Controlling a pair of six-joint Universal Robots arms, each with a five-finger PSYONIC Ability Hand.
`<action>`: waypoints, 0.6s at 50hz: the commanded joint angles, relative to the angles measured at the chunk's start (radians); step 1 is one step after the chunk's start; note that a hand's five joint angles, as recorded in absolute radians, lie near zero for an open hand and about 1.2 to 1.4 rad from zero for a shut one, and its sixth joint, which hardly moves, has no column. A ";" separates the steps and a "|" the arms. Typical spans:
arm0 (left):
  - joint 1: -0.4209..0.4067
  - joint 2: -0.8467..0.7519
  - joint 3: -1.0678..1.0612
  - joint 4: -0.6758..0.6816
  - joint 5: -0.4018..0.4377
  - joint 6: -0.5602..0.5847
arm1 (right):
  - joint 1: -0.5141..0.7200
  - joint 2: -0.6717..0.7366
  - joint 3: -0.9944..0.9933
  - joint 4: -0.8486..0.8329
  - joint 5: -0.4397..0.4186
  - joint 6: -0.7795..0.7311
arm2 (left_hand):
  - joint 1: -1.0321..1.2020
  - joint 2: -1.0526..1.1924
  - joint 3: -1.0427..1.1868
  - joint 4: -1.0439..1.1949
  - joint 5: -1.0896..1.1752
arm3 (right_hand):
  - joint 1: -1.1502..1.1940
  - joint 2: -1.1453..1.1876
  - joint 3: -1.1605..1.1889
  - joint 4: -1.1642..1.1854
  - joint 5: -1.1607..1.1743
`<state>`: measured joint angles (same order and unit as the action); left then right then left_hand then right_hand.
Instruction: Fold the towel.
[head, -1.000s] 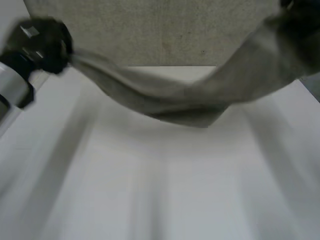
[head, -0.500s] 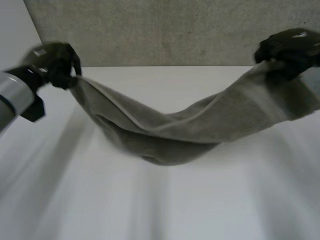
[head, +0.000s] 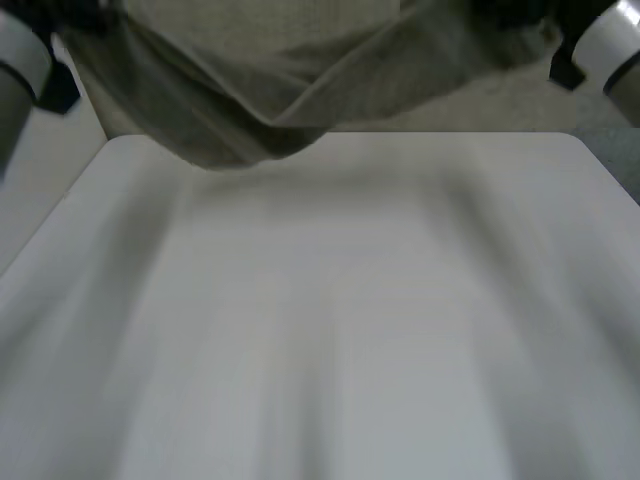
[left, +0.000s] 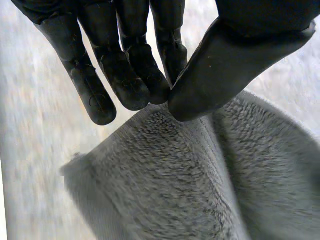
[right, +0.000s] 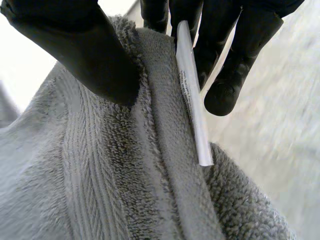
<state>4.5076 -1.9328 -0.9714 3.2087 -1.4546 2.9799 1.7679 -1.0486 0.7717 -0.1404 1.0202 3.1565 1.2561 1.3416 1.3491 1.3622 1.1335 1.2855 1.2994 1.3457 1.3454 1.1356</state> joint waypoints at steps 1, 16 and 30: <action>0.013 0.000 -0.350 0.003 0.097 0.010 | -0.007 0.042 0.197 0.223 -0.043 -0.402 | 0.140 0.055 0.047 0.034 0.088 | 0.111 0.097 0.051 0.051 0.086; 0.035 -0.003 -0.721 0.053 0.191 0.010 | -0.082 0.088 0.488 0.283 -0.031 -0.773 | 0.140 0.055 0.047 0.034 0.088 | 0.111 0.097 0.051 0.051 0.086; 0.048 -0.003 -0.765 0.132 0.191 0.008 | -0.094 0.059 0.581 0.278 -0.031 -0.730 | 0.140 0.055 0.047 0.034 0.088 | -0.622 -0.636 -0.682 -0.682 -0.647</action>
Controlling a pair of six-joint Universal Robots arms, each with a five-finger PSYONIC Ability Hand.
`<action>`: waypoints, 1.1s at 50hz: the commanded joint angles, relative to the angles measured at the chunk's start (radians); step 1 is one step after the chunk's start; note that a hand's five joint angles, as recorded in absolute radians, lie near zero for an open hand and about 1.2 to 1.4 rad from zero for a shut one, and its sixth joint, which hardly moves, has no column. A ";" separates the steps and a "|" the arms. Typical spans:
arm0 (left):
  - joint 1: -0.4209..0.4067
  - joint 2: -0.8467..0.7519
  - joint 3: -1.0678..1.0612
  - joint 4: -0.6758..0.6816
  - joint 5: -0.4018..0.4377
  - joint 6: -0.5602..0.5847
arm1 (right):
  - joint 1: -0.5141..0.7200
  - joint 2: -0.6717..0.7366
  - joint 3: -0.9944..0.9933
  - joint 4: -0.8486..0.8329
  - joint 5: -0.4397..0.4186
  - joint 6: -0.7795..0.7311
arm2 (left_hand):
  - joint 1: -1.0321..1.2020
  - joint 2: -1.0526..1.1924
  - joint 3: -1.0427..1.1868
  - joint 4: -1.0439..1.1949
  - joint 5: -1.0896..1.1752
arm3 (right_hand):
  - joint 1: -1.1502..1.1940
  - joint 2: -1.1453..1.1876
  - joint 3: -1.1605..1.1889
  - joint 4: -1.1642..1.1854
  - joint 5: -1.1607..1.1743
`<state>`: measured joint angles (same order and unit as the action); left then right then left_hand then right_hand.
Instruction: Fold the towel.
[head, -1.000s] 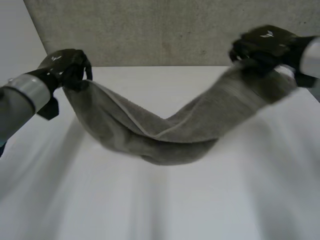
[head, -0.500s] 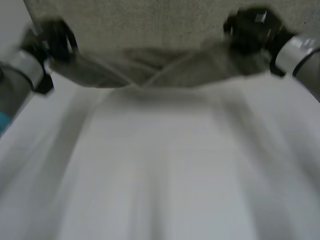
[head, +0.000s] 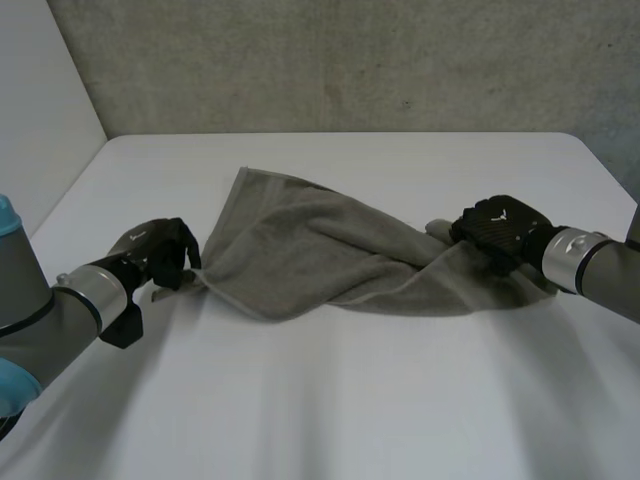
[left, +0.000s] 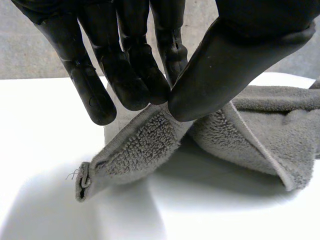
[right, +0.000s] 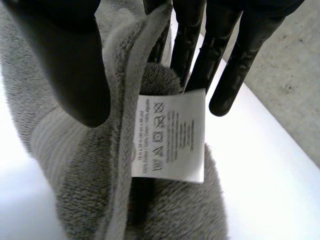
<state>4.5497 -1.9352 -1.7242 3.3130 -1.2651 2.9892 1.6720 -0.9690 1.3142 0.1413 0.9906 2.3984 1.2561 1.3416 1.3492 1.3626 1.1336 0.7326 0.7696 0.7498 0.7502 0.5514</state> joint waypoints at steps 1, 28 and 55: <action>0.006 -0.001 -0.014 0.033 0.000 -0.001 | 0.002 -0.020 0.039 -0.003 -0.001 0.028 | 0.140 0.055 0.047 0.034 0.088 | -0.069 -0.106 -0.086 -0.087 -0.063; 0.025 0.001 -0.063 0.106 0.001 0.001 | 0.094 -0.160 0.266 -0.261 0.166 0.041 | 0.140 0.055 0.047 0.034 0.088 | -0.072 -0.109 -0.089 -0.090 -0.065; 0.025 0.001 -0.075 0.109 0.003 0.001 | 0.256 -0.263 0.373 -0.338 0.293 -0.038 | 0.140 0.055 0.047 0.034 0.088 | -0.428 -0.465 -0.445 -0.445 -0.421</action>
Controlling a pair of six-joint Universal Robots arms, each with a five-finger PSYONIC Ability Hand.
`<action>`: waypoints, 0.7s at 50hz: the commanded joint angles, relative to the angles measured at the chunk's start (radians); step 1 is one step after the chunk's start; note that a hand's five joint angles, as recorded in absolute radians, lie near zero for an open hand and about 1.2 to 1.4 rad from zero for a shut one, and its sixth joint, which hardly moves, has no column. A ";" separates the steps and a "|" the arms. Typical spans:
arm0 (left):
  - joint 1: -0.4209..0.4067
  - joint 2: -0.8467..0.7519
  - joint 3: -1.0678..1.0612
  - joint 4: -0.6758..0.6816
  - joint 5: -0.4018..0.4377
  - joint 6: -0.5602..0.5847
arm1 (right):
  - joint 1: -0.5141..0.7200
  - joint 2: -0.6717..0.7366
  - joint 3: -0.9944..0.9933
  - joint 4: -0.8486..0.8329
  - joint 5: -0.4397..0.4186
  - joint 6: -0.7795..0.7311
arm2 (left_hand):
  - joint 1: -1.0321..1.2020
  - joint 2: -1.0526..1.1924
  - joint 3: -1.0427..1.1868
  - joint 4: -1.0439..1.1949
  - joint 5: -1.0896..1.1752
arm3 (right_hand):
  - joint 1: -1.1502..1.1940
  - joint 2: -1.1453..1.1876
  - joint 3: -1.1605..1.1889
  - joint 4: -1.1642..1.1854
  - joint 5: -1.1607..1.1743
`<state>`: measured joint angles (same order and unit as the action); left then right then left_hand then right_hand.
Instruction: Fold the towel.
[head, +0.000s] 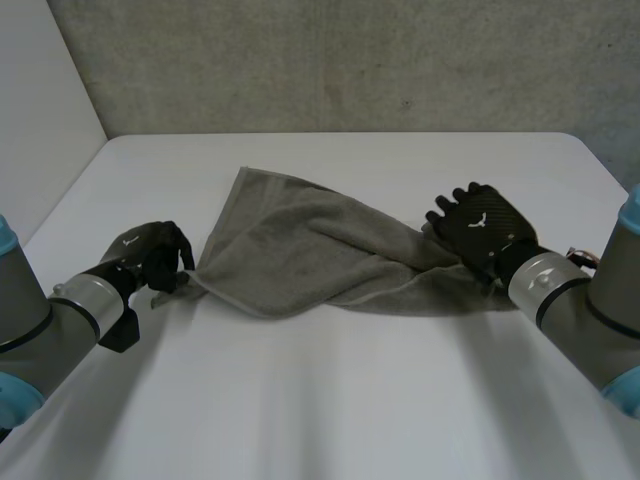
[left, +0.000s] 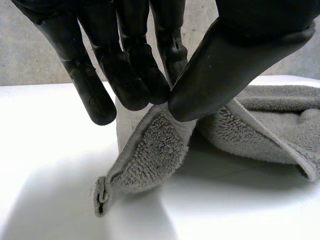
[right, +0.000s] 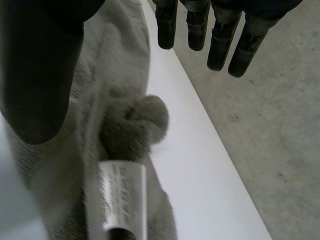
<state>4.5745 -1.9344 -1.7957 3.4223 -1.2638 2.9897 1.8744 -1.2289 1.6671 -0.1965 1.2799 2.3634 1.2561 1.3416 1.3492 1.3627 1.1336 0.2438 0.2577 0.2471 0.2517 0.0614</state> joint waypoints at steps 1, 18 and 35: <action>0.000 0.000 -0.005 0.000 0.001 0.000 | 0.061 0.006 0.020 0.002 0.006 -0.004 | 0.140 0.055 0.047 0.034 0.088 | 0.085 0.071 0.081 0.077 0.093; 0.000 0.000 -0.007 0.000 0.001 0.000 | 0.058 0.095 0.013 -0.014 0.127 -0.151 | 0.140 0.055 0.047 0.034 0.088 | 0.555 0.541 0.551 0.547 0.563; -0.003 0.000 -0.010 0.000 0.000 0.000 | 0.051 0.112 0.010 -0.040 0.128 -0.155 | 0.140 0.055 0.047 0.034 0.088 | 0.593 0.579 0.589 0.585 0.600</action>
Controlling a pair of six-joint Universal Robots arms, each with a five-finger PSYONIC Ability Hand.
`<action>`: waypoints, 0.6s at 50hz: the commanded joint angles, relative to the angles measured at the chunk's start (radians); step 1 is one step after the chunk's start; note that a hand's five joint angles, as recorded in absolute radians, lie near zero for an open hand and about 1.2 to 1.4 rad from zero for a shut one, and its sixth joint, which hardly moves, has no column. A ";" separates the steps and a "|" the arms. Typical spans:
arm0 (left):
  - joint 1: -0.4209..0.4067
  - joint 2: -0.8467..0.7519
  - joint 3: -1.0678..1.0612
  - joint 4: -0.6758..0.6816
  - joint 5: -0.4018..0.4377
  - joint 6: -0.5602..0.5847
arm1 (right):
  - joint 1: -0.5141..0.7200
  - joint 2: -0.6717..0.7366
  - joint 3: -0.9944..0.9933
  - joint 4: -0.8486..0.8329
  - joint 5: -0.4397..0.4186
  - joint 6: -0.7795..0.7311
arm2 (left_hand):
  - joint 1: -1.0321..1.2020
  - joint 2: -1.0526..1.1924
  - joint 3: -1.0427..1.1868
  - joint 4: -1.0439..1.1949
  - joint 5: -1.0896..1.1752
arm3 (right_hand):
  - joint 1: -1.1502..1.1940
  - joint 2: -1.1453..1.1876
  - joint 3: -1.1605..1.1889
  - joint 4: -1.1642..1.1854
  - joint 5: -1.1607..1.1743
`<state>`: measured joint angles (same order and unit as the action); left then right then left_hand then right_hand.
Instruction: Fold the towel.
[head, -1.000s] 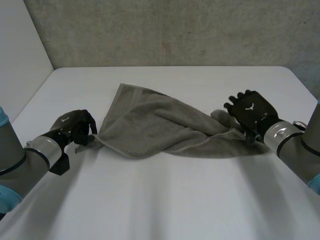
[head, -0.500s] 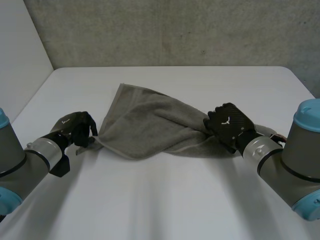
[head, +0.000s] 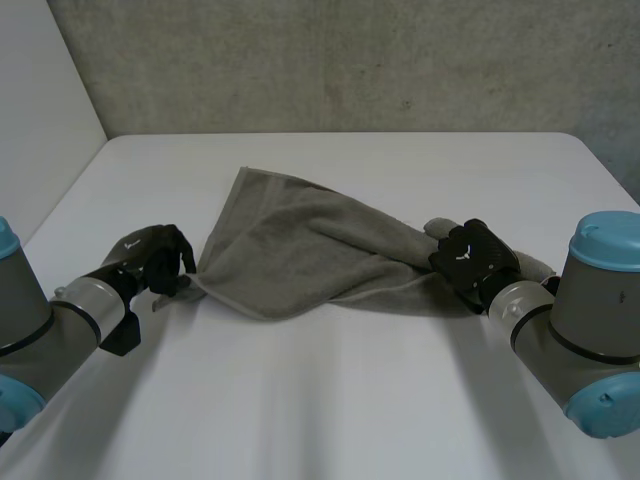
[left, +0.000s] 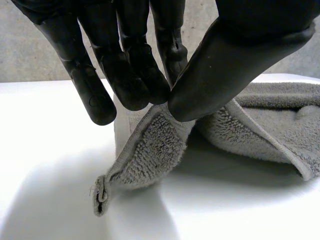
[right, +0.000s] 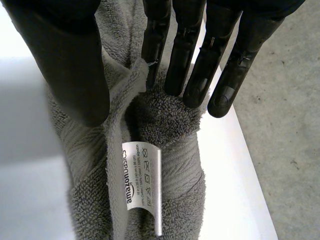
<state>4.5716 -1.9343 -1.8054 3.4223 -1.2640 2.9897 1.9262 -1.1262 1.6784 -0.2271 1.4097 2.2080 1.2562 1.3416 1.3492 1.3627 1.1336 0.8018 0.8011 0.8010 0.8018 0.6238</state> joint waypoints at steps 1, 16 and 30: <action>0.000 0.000 0.000 0.000 0.000 0.000 | -0.001 0.014 -0.002 -0.017 -0.002 0.001 | 0.140 0.055 0.047 0.034 0.088 | 0.157 0.158 0.158 0.157 0.160; 0.003 0.067 0.037 -0.012 0.005 0.017 | -0.001 -0.075 -0.058 0.012 -0.011 0.070 | 0.140 0.055 0.047 0.034 0.088 | 0.594 0.595 0.595 0.594 0.598; 0.015 0.388 0.266 -0.208 0.046 0.000 | -0.255 -0.406 -0.559 0.415 -0.293 0.607 | 0.140 0.055 0.047 0.034 0.088 | 0.594 0.595 0.595 0.594 0.598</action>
<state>4.5784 -1.6877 -1.6672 3.3263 -1.2280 3.0100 1.8212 -1.4345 1.3722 -0.0007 1.2672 2.6356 1.2562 1.3416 1.3492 1.3629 1.1336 1.3100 1.3003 1.3449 1.3408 1.1500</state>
